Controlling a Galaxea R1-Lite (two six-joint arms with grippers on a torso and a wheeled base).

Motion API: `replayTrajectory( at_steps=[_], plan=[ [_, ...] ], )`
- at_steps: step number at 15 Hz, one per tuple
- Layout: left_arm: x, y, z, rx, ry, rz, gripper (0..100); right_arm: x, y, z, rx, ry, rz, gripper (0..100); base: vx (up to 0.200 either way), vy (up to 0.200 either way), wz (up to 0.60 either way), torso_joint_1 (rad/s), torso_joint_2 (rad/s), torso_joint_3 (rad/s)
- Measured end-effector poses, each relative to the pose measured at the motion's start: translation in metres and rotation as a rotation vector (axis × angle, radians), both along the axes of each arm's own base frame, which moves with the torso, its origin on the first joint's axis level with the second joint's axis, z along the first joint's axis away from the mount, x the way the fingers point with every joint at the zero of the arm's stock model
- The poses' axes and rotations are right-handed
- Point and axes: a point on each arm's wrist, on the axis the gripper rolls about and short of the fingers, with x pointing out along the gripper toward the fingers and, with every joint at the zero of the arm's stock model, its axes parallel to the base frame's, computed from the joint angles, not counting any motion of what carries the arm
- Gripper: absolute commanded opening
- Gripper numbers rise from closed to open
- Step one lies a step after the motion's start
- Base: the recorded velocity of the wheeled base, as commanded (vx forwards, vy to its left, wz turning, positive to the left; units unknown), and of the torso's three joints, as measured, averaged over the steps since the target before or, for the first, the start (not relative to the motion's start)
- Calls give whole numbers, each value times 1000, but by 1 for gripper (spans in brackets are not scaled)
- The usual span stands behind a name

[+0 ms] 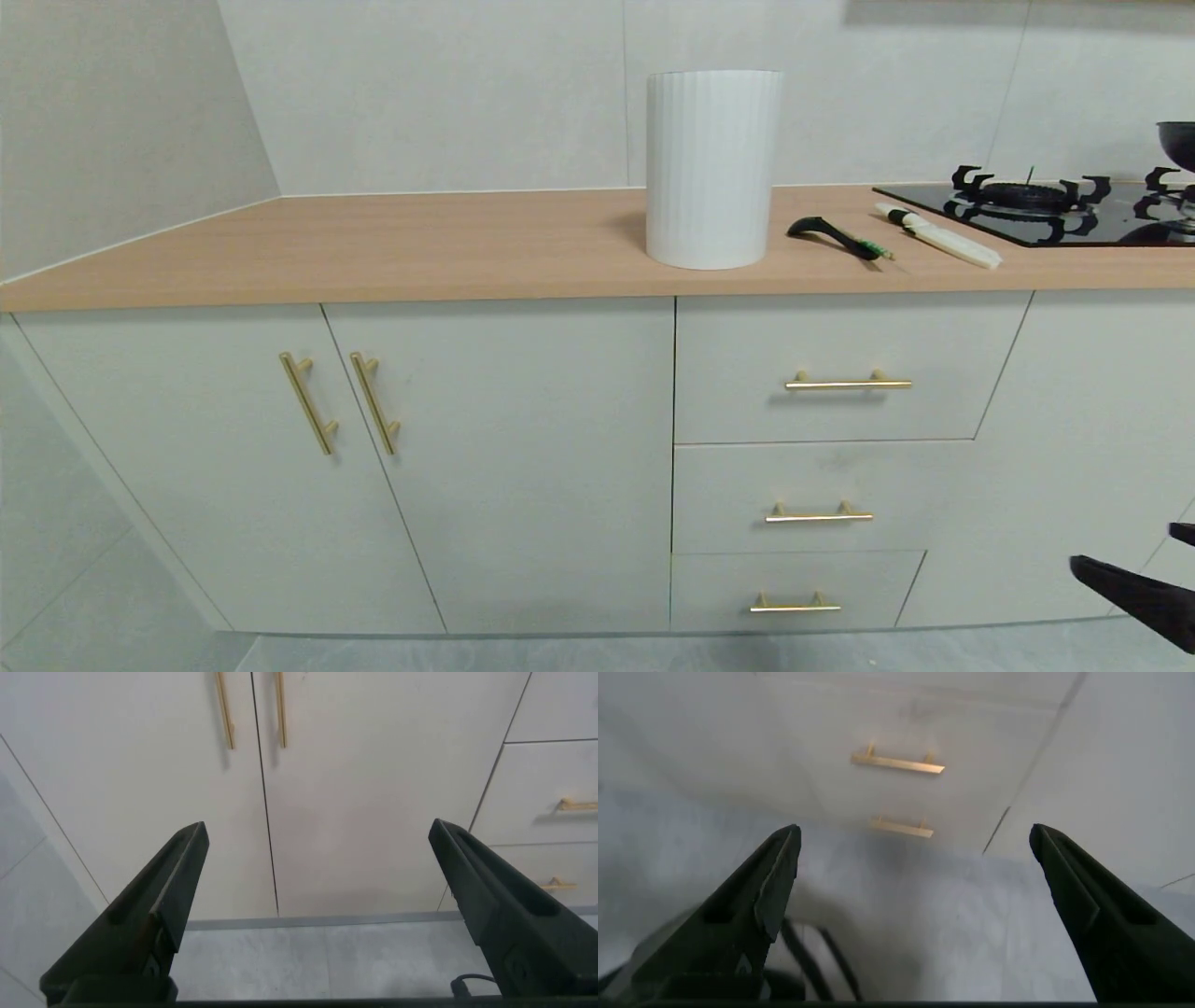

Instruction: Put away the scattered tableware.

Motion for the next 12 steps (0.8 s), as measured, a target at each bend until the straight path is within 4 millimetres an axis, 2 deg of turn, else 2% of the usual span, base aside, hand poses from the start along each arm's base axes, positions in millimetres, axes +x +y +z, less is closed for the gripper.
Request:
replayTrajectory(
  at_steps=[3, 6, 8, 12],
  plan=[
    [0, 0, 0, 0, 0, 0, 100, 55, 12, -2, -17, 121, 32, 100, 0, 0, 0, 0, 0, 0],
    [0, 0, 0, 0, 0, 0, 100, 106, 22, -16, -26, 178, 38, 100, 0, 0, 0, 0, 0, 0],
    [0, 0, 0, 0, 0, 0, 100, 138, 28, -35, -29, 191, 37, 100, 0, 0, 0, 0, 0, 0],
    [0, 0, 0, 0, 0, 0, 100, 194, 38, -96, -11, 214, 3, 100, 0, 0, 0, 0, 0, 0]
  ],
)
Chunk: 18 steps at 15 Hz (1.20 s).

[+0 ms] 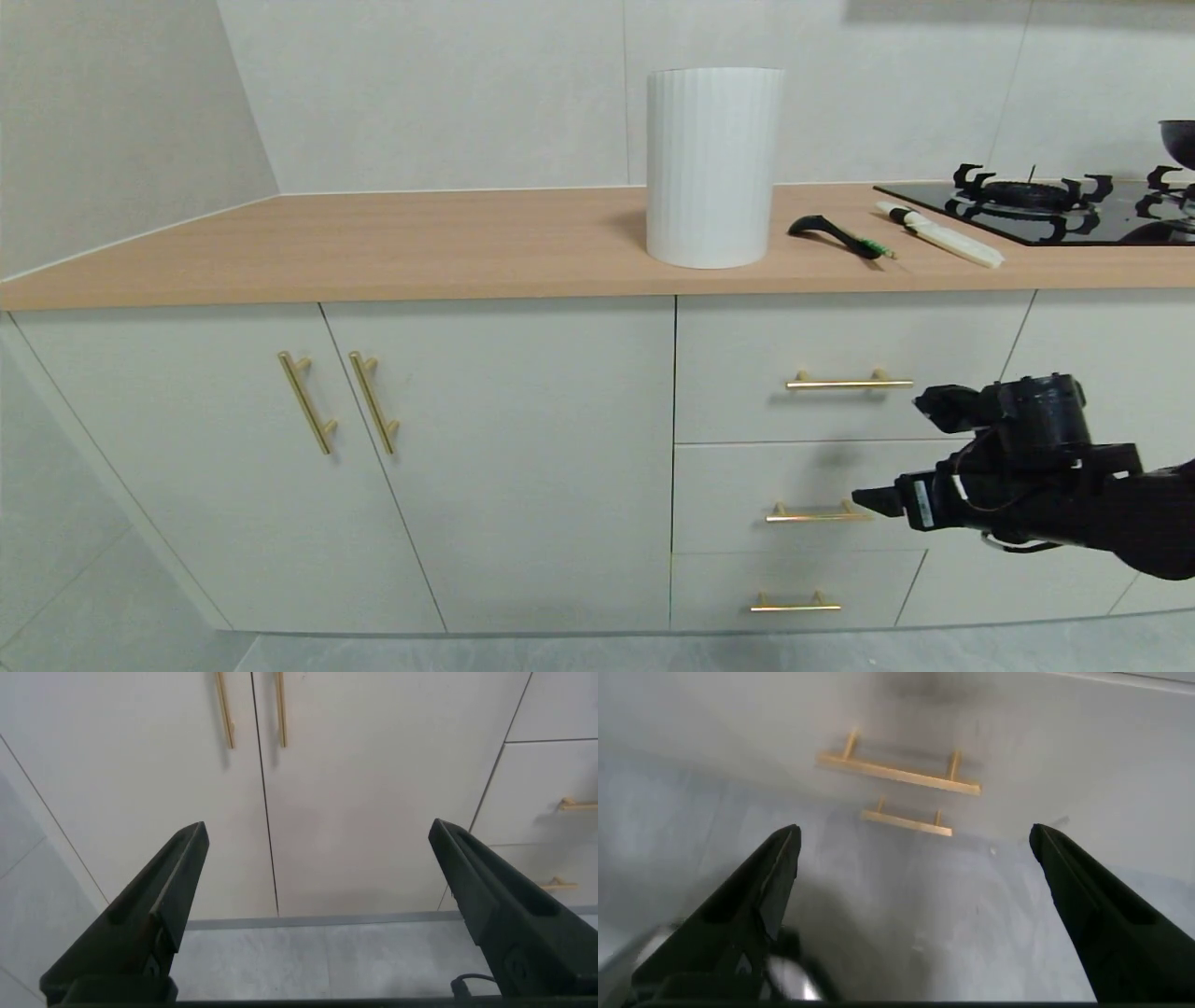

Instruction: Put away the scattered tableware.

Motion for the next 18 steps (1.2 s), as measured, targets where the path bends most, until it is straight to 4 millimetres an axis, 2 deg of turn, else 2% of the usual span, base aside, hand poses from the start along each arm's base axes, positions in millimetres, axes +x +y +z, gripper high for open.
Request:
replayTrajectory(
  at_steps=[4, 6, 8, 11, 18],
  plan=[
    [0, 0, 0, 0, 0, 0, 100, 36, 6, -57, 20, -95, -80, 100, 0, 0, 0, 0, 0, 0],
    [0, 0, 0, 0, 0, 0, 100, 43, 7, -80, 41, -99, -111, 100, 0, 0, 0, 0, 0, 0],
    [0, 0, 0, 0, 0, 0, 100, 47, 8, -96, 45, -118, -149, 100, 0, 0, 0, 0, 0, 0],
    [0, 0, 0, 0, 0, 0, 100, 50, 14, -112, 40, -90, -164, 100, 0, 0, 0, 0, 0, 0],
    [0, 0, 0, 0, 0, 0, 100, 60, 22, -130, 26, -118, -200, 100, 0, 0, 0, 0, 0, 0]
  ],
)
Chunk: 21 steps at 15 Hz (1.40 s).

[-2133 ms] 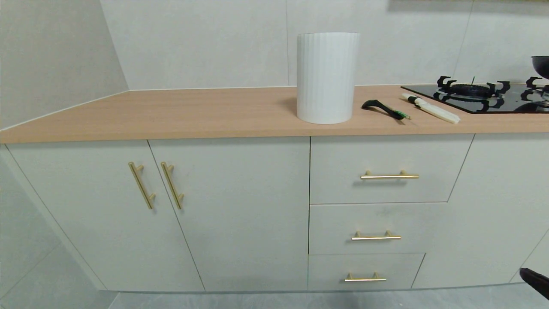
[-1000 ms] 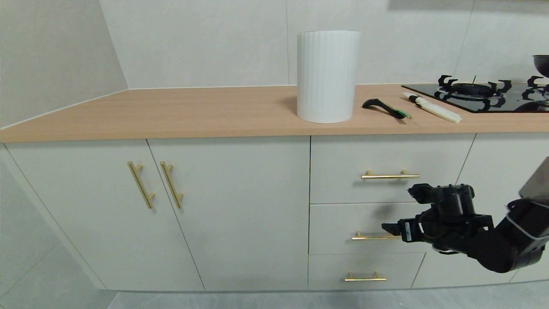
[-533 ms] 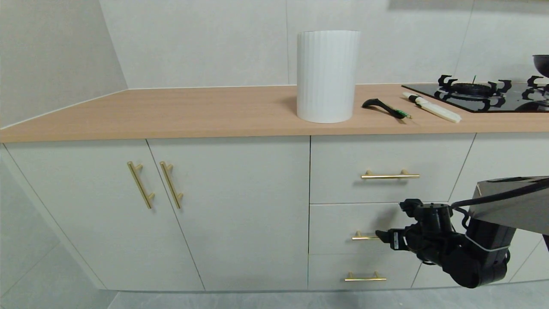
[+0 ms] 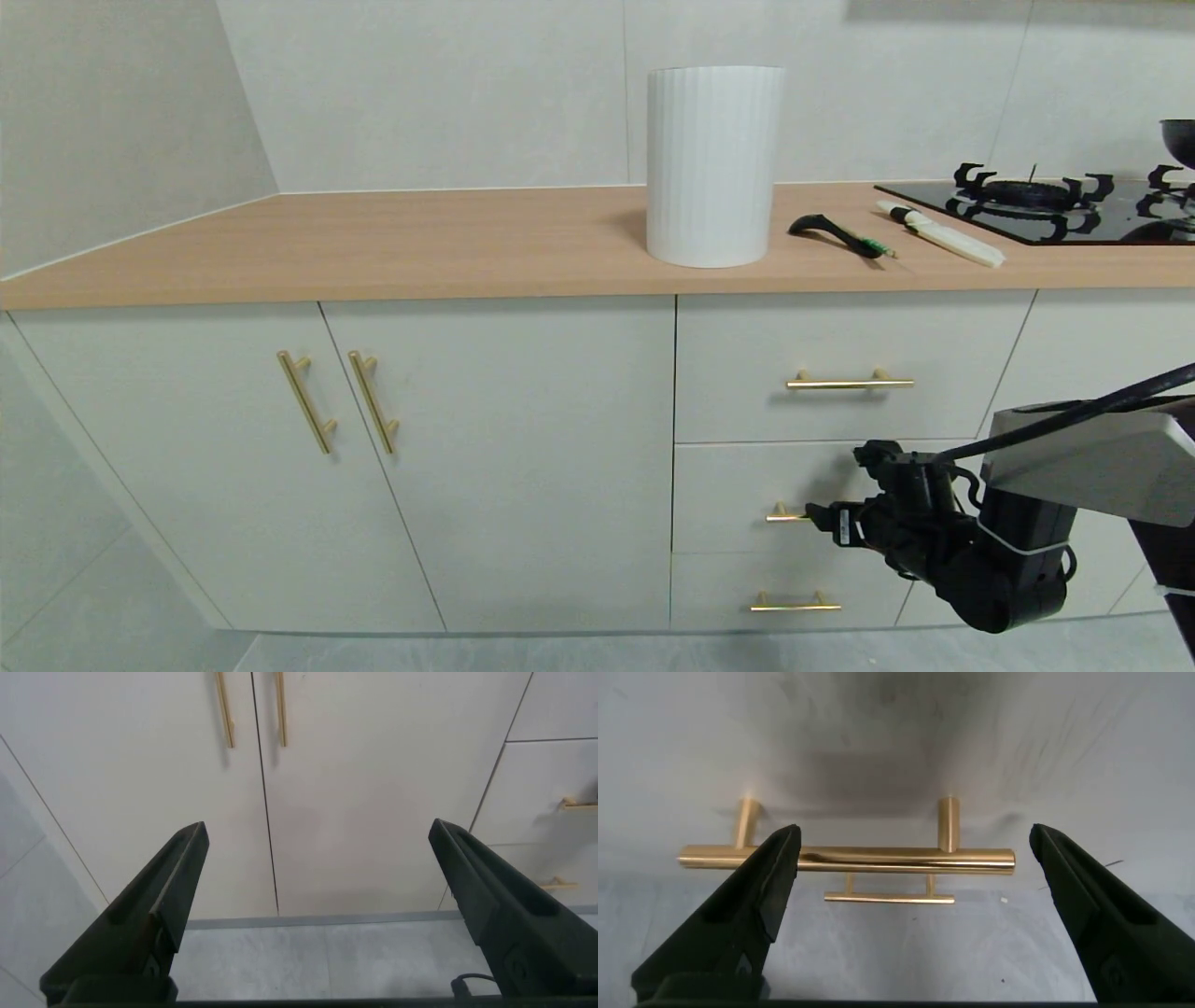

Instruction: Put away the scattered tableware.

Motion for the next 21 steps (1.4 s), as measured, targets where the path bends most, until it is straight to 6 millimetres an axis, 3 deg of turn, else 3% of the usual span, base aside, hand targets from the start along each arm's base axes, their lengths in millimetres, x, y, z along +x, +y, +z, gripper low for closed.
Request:
replayTrajectory(
  at_steps=[5, 16, 19, 21],
  plan=[
    [0, 0, 0, 0, 0, 0, 100, -1, 0, -12, -12, 27, 4, 100, 0, 0, 0, 0, 0, 0],
    [0, 0, 0, 0, 0, 0, 100, -5, -1, -18, -23, 73, 6, 100, 0, 0, 0, 0, 0, 0],
    [0, 0, 0, 0, 0, 0, 100, -14, -3, -12, -34, 112, 9, 100, 0, 0, 0, 0, 0, 0],
    [0, 0, 0, 0, 0, 0, 100, -27, -5, 3, -52, 159, 26, 100, 0, 0, 0, 0, 0, 0]
  ],
)
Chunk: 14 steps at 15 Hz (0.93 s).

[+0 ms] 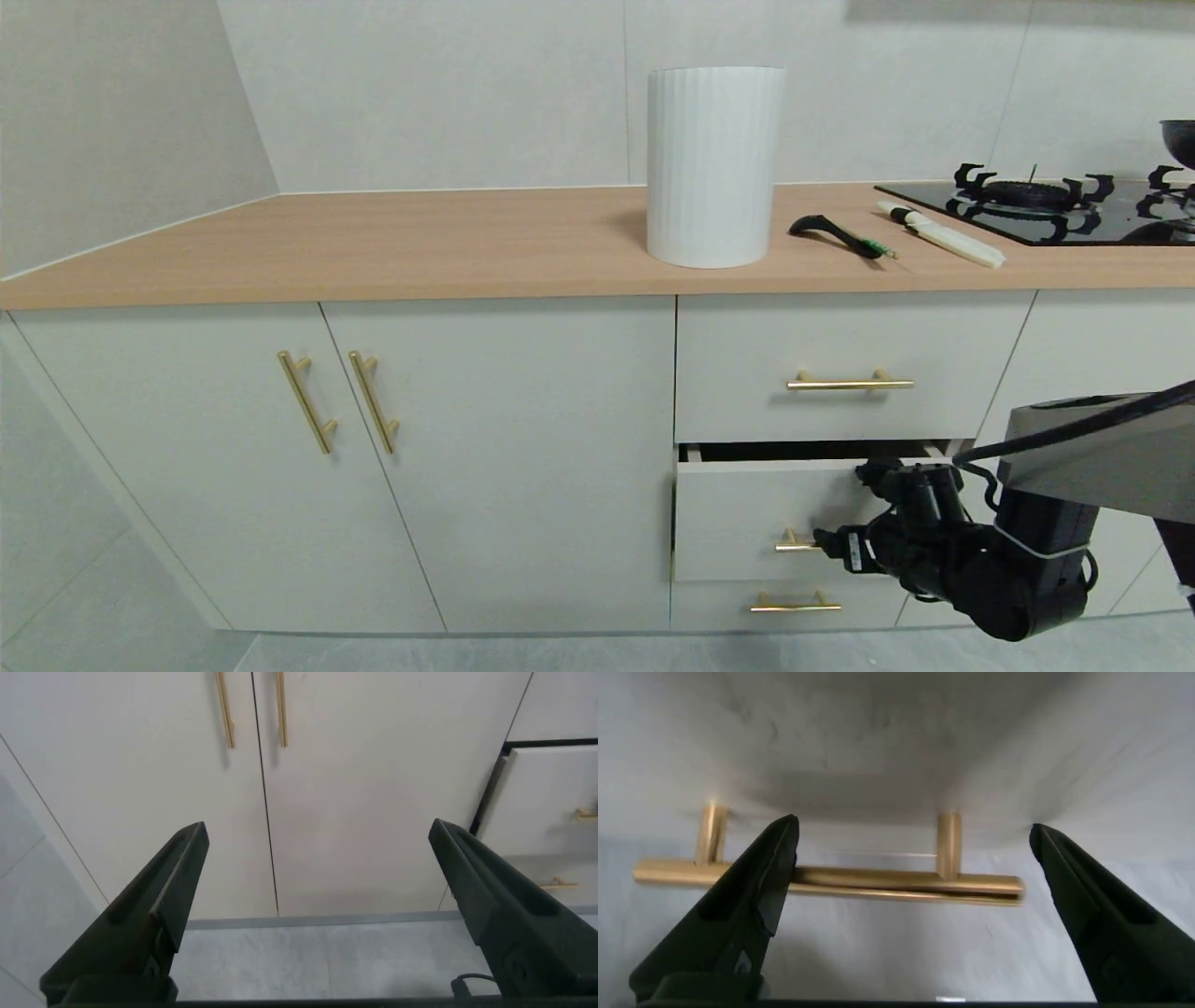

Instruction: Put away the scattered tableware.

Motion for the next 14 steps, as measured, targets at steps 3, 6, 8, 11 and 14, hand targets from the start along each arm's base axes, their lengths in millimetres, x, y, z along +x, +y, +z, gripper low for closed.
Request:
replayTrajectory(
  at_steps=[3, 6, 8, 11, 14],
  plan=[
    [0, 0, 0, 0, 0, 0, 100, -20, -1, 42, -1, 54, 35, 100, 0, 0, 0, 0, 0, 0],
    [0, 0, 0, 0, 0, 0, 100, -42, 1, 97, 14, 40, 67, 100, 0, 0, 0, 0, 0, 0],
    [0, 0, 0, 0, 0, 0, 100, -53, 7, 127, 34, -20, 93, 100, 0, 0, 0, 0, 0, 0],
    [0, 0, 0, 0, 0, 0, 100, -53, 15, 147, 88, -144, 93, 100, 0, 0, 0, 0, 0, 0],
    [0, 0, 0, 0, 0, 0, 100, -40, 20, 138, 86, -230, 47, 100, 0, 0, 0, 0, 0, 0]
  ],
)
